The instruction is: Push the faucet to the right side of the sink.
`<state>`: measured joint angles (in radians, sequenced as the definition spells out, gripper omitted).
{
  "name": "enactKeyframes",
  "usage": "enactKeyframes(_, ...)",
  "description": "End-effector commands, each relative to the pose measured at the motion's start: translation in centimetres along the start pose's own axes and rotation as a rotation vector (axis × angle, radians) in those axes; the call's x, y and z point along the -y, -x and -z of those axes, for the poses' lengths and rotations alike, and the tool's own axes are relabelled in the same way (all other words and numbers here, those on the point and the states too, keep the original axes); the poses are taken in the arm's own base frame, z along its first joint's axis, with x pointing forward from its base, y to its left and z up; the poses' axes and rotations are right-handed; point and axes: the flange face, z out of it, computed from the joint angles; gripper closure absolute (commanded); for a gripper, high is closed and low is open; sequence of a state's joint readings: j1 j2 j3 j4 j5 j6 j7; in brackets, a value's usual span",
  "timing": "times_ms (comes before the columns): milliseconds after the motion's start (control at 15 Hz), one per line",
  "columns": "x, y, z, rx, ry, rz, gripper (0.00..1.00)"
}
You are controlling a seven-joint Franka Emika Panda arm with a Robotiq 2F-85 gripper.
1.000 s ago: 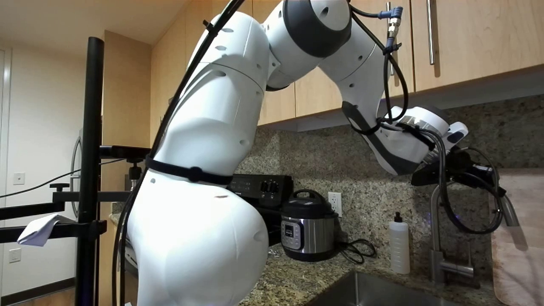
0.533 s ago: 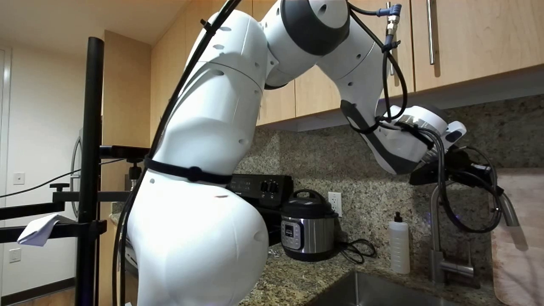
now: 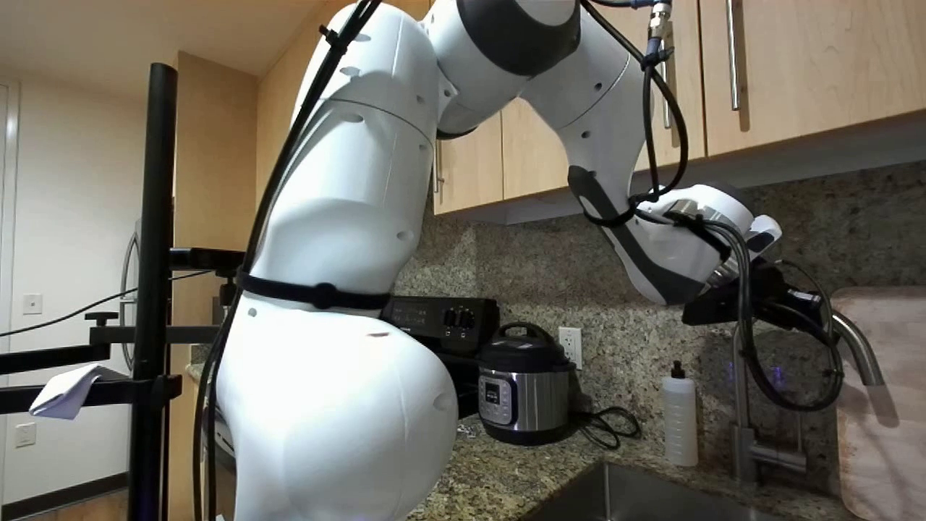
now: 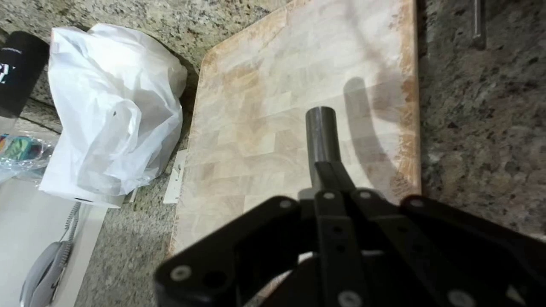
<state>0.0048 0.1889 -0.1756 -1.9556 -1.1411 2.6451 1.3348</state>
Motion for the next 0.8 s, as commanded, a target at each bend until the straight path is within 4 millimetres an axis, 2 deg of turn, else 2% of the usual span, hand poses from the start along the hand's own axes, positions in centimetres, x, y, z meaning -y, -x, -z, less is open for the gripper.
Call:
enactKeyframes(0,-1.5,2.6,2.2,-0.009,-0.03,0.007,1.0)
enactKeyframes(533,-2.4,9.2,8.4,0.06,-0.124,0.19,1.0)
enactKeyframes(733,-3.3,10.5,10.7,0.092,-0.154,0.256,1.0)
